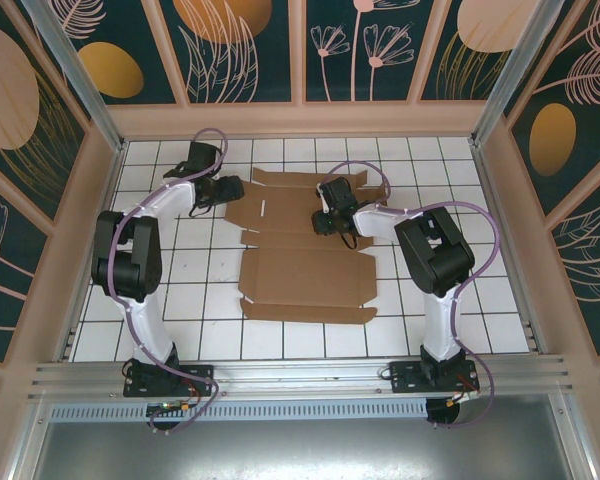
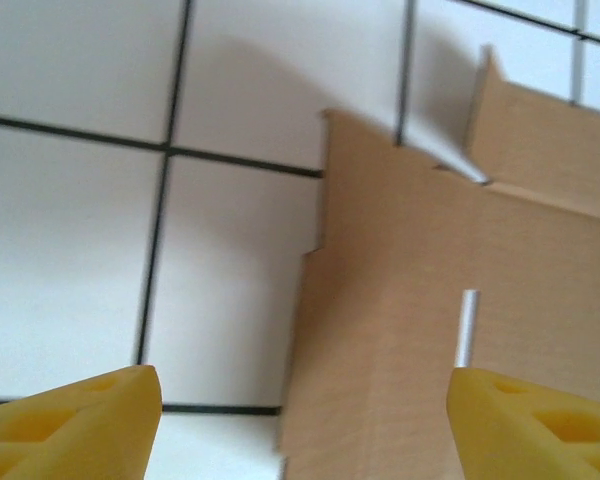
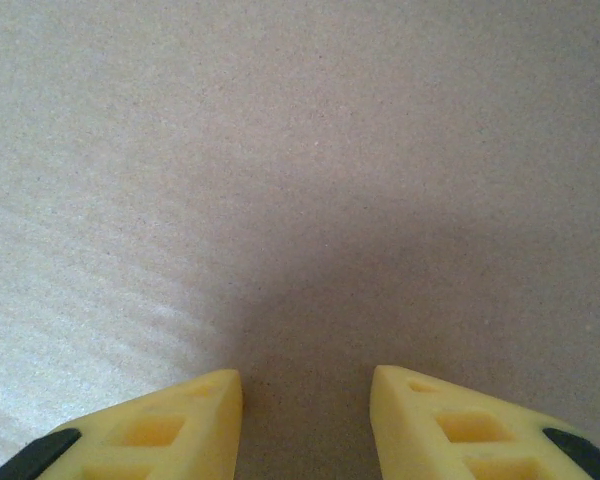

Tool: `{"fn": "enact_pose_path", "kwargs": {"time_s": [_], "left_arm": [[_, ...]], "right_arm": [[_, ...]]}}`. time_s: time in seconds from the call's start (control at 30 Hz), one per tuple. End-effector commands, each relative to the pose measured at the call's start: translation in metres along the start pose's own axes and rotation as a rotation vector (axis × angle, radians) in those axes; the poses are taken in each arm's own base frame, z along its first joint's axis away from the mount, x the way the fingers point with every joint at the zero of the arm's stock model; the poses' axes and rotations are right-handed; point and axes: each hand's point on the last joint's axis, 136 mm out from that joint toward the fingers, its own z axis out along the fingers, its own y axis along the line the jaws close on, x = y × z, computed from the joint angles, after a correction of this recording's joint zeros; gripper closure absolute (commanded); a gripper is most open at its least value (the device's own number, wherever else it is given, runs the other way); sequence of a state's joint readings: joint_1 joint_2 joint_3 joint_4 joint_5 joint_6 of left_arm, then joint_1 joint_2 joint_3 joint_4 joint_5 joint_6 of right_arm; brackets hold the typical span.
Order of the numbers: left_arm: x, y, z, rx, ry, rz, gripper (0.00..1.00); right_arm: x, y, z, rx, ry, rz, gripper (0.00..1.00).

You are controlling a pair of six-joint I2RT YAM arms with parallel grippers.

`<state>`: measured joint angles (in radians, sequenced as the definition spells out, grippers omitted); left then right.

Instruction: Fold the paper box

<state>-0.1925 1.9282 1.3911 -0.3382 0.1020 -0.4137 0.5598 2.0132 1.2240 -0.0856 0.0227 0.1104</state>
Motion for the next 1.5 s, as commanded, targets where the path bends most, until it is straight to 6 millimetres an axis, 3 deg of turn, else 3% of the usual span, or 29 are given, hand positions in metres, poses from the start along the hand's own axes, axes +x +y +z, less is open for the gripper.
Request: {"fn": "enact_pose_path", "kwargs": {"time_s": [0.0, 0.13, 0.3, 0.4, 0.5, 0.63, 0.8, 1.0, 1.23, 1.47], "left_arm": [[0.014, -0.023, 0.019, 0.162, 0.047, 0.031, 0.31], [0.019, -0.031, 0.025, 0.224, 0.060, 0.024, 0.50], [0.004, -0.029, 0.017, 0.186, 0.002, 0.018, 0.88], [-0.003, -0.022, 0.010, 0.122, -0.037, 0.031, 1.00], [0.001, -0.024, 0.012, 0.060, -0.035, 0.098, 1.00], [0.016, -0.045, 0.021, 0.042, 0.007, 0.181, 1.00], [0.029, -0.066, 0.030, -0.112, 0.017, 0.293, 1.00], [0.025, -0.036, 0.037, -0.365, 0.030, 0.313, 1.00], [0.042, -0.033, 0.051, -0.459, 0.056, 0.354, 1.00], [0.035, -0.021, 0.043, -0.537, 0.022, 0.377, 0.95]], "right_arm": [[0.103, 0.002, 0.024, 0.000, 0.329, -0.028, 0.60], [0.103, 0.003, 0.025, -0.001, 0.331, -0.028, 0.61], [0.108, 0.005, 0.027, -0.002, 0.345, -0.034, 0.61], [0.108, 0.005, 0.028, 0.000, 0.346, -0.039, 0.61], [0.110, 0.004, 0.029, 0.008, 0.353, -0.045, 0.61], [0.110, 0.003, 0.030, 0.011, 0.356, -0.048, 0.62], [0.111, 0.001, 0.030, 0.021, 0.362, -0.051, 0.62], [0.109, 0.001, 0.028, 0.030, 0.355, -0.053, 0.61], [0.107, 0.001, 0.029, 0.030, 0.356, -0.045, 0.61], [0.107, 0.000, 0.027, 0.035, 0.351, -0.046, 0.60]]}}
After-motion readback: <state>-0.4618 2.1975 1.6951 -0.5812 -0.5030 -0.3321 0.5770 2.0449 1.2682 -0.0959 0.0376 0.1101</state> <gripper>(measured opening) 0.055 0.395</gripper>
